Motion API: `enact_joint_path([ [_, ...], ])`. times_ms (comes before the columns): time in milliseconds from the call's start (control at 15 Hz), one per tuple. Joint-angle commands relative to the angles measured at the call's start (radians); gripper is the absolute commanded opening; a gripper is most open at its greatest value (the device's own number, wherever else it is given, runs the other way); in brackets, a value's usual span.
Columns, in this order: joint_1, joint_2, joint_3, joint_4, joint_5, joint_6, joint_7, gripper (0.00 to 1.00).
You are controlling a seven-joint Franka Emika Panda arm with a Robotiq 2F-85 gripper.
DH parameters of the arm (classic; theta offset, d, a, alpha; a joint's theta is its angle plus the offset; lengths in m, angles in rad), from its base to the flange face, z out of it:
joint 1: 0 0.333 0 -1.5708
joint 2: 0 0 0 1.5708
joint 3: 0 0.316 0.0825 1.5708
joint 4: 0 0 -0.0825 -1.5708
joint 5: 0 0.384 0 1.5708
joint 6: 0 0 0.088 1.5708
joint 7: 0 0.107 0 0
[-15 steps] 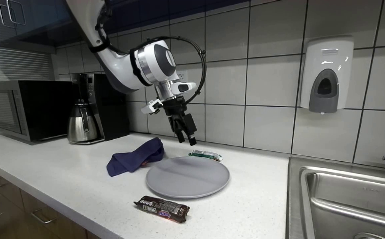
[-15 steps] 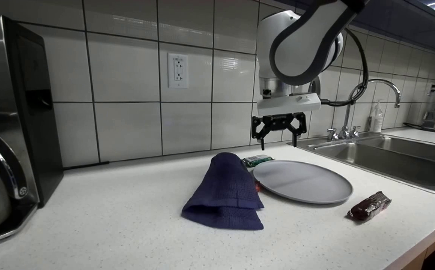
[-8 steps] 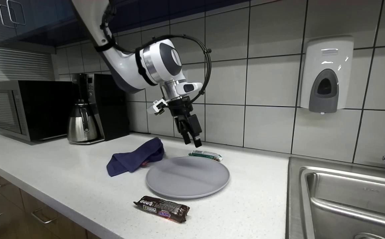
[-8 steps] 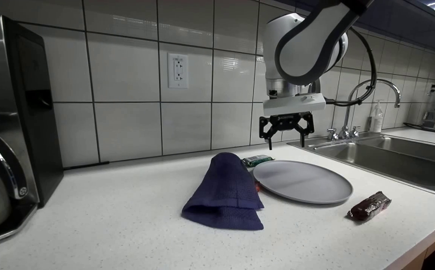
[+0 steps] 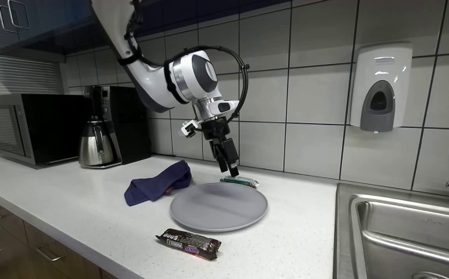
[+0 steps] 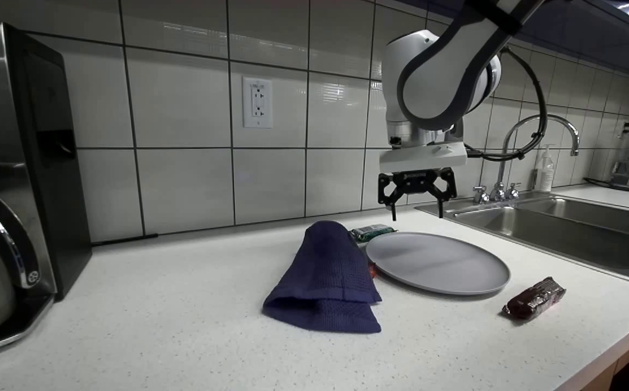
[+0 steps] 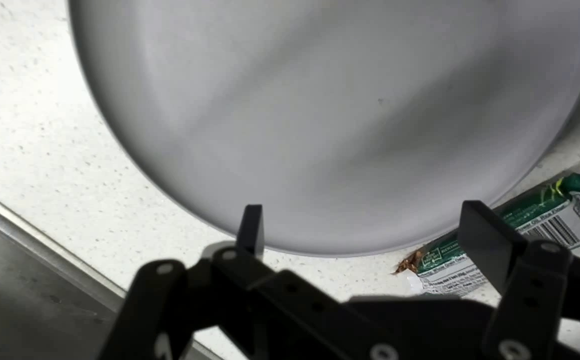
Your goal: Move the towel to the counter, then place the snacks onto it
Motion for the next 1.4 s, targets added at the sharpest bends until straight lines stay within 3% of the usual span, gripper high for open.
enact_joint_path([
  [0,-0.012,0.048,0.009,0.082,0.023,-0.048,0.039,1.0],
  [600,0.003,0.147,0.004,0.246,0.042,-0.132,0.112,1.0],
  [1333,0.014,0.267,0.023,0.437,0.145,-0.254,0.24,1.0],
])
